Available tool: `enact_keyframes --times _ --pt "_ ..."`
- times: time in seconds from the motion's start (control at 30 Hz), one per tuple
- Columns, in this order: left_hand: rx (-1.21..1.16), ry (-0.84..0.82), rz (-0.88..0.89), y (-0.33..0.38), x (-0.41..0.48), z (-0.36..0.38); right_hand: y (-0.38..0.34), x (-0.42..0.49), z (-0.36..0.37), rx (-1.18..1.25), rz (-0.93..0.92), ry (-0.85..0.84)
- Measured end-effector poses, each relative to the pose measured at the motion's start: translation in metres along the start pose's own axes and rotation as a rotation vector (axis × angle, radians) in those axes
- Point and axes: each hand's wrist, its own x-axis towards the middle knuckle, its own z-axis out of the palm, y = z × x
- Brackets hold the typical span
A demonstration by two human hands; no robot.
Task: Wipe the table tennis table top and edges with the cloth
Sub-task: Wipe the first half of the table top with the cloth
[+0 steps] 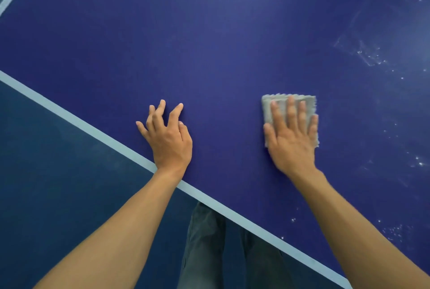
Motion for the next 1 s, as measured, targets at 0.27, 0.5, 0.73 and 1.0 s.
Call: enact_keyframes --times 0.27,0.5,0.73,1.0 --pt "0.042 0.017 0.017 -0.004 -0.001 0.003 0.009 -0.041 0.005 0.1 0.43 0.025" --pt "0.061 -0.018 0.091 0.0 -0.005 0.004 -0.059 -0.119 0.046 -0.026 -0.531 -0.04" --pt "0.083 -0.127 0.392 0.054 0.018 0.023 0.059 -0.064 0.012 -0.141 -0.638 0.001" --pt "0.146 -0.219 0.457 0.149 0.093 0.071 0.16 0.087 -0.056 0.048 0.261 0.005"
